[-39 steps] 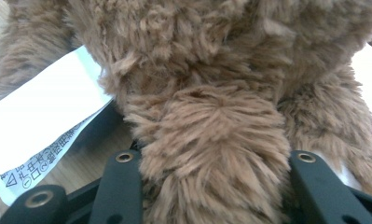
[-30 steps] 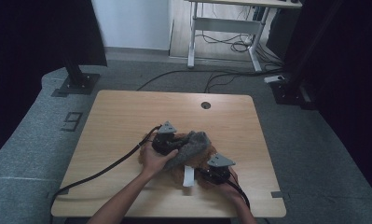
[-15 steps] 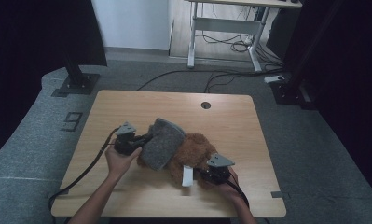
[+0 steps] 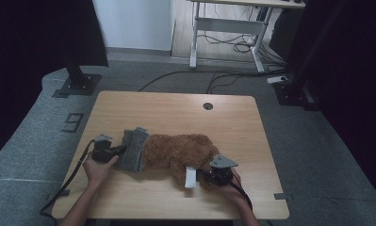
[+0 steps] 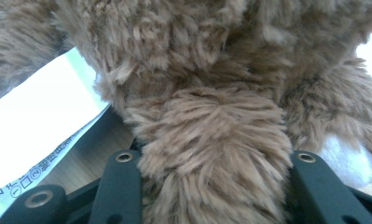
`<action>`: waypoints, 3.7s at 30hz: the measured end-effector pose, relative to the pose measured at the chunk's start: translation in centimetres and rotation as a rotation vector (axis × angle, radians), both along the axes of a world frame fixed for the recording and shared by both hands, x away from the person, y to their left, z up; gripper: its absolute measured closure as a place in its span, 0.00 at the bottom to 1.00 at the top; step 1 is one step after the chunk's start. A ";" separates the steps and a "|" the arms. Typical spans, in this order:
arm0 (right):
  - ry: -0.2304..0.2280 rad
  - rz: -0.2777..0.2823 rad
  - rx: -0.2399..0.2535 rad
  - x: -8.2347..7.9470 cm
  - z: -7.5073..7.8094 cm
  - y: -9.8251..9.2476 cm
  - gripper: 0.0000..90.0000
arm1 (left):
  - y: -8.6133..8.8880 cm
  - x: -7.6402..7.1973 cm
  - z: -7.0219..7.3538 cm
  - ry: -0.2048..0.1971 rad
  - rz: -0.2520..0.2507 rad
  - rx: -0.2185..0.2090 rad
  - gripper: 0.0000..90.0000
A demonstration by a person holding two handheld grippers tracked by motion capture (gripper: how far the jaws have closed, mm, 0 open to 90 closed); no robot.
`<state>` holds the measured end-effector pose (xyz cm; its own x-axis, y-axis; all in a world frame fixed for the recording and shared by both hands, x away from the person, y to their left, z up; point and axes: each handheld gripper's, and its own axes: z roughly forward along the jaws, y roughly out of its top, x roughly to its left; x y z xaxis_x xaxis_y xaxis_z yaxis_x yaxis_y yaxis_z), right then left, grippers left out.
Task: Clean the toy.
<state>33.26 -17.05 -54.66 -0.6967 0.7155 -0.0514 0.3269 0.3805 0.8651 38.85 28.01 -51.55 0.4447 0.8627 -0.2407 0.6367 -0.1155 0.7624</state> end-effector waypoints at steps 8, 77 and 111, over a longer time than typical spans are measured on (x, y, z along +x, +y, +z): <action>0.002 -0.001 0.000 0.0 0.0 0.0 0.63 | -0.8 -0.3 6.2 -0.143 -0.037 -0.147 0.96; 0.073 -0.035 0.121 0.3 2.9 3.7 0.51 | -24.7 0.0 4.8 -0.114 -0.417 0.068 0.96; 0.049 -0.054 0.150 0.2 2.7 3.1 0.52 | -3.9 -1.3 0.8 -0.023 -0.097 -0.058 0.96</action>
<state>33.48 -13.98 -51.98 -0.6557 0.7494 0.0918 0.3870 0.2292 0.8932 37.53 24.08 -50.78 0.5316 0.8001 -0.2778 0.6069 -0.1310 0.7839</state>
